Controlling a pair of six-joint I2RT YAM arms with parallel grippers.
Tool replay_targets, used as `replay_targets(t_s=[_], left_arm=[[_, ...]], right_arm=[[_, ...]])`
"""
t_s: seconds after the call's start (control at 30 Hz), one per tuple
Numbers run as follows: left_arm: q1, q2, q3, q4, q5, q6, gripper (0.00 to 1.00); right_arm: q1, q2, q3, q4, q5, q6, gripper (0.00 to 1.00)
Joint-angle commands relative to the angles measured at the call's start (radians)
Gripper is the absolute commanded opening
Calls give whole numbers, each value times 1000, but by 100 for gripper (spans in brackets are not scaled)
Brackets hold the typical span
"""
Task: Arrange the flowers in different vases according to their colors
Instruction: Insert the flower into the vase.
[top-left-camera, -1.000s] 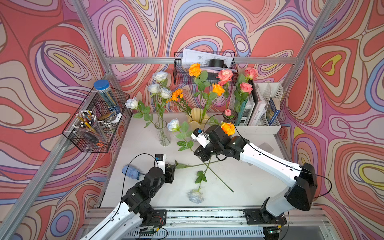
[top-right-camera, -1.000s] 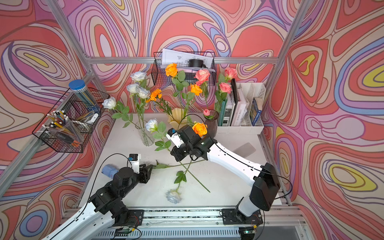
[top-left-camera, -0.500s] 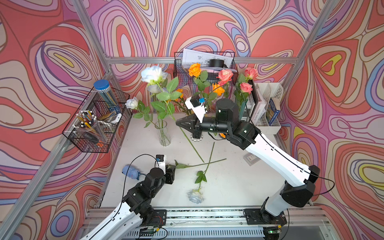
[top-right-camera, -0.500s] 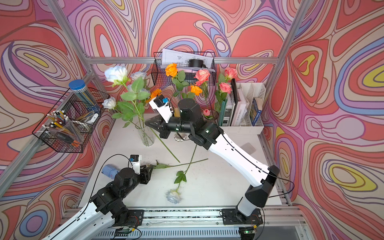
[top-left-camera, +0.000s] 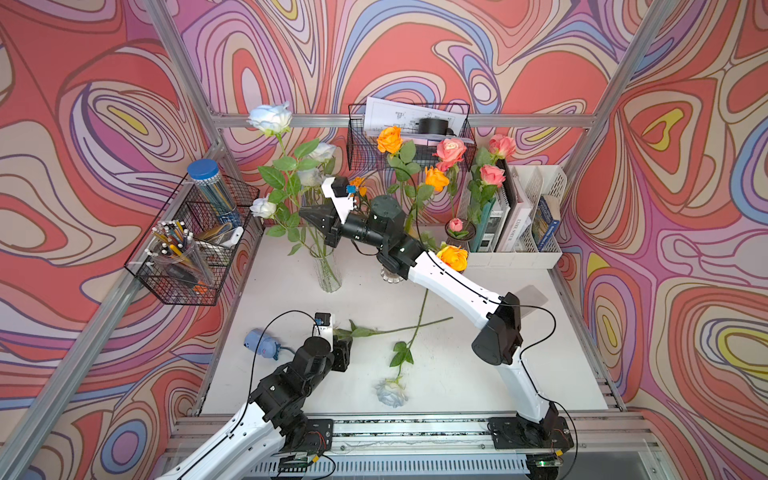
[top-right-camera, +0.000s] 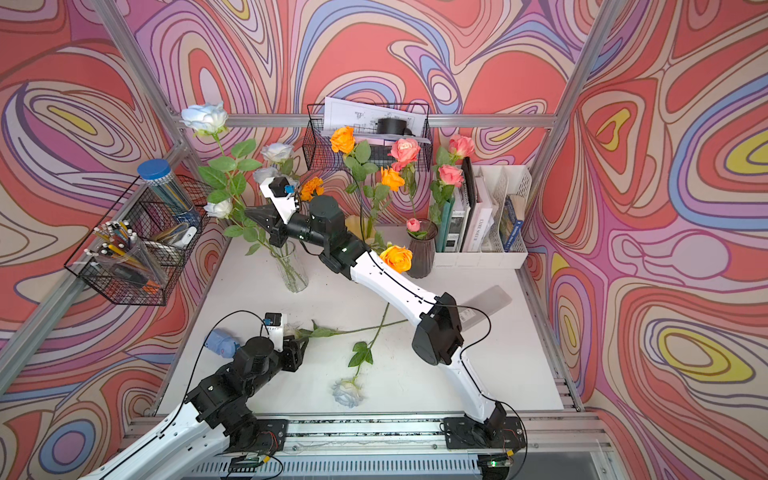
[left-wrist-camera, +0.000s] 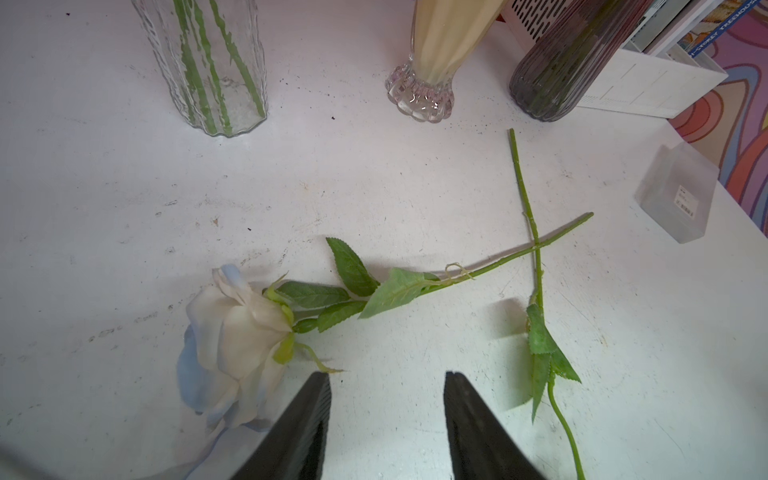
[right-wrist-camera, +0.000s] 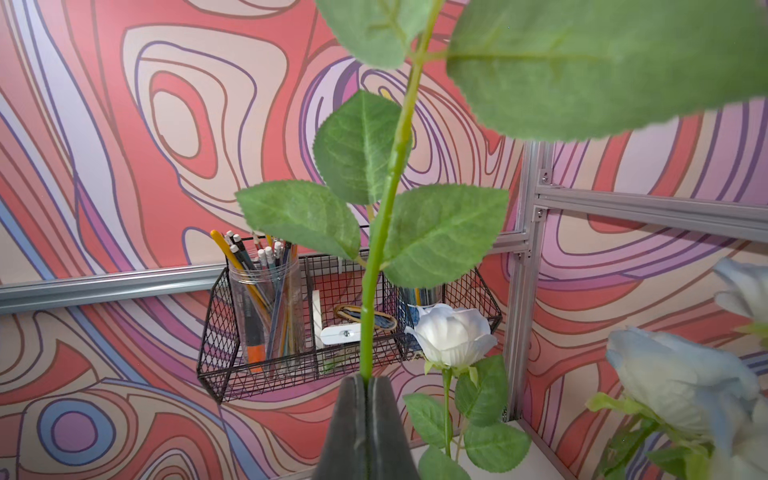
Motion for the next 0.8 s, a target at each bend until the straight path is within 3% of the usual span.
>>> replay_targets(t_s=[0.0,0.3,0.57,0.77], left_arm=[[0,19,4,-1,13,-4,51],[0,19,6,-2,25,0,51],[0,23,9,-8,19,0,51],[0,17,16,-33,13,1,52]], right_arm=[[-4,16,114,100,22,13,0],[-5,-14,83,197,70,-37,0],[-13,112,224,214,115,-78,0],[-27,150,164,280,118,-77,0]])
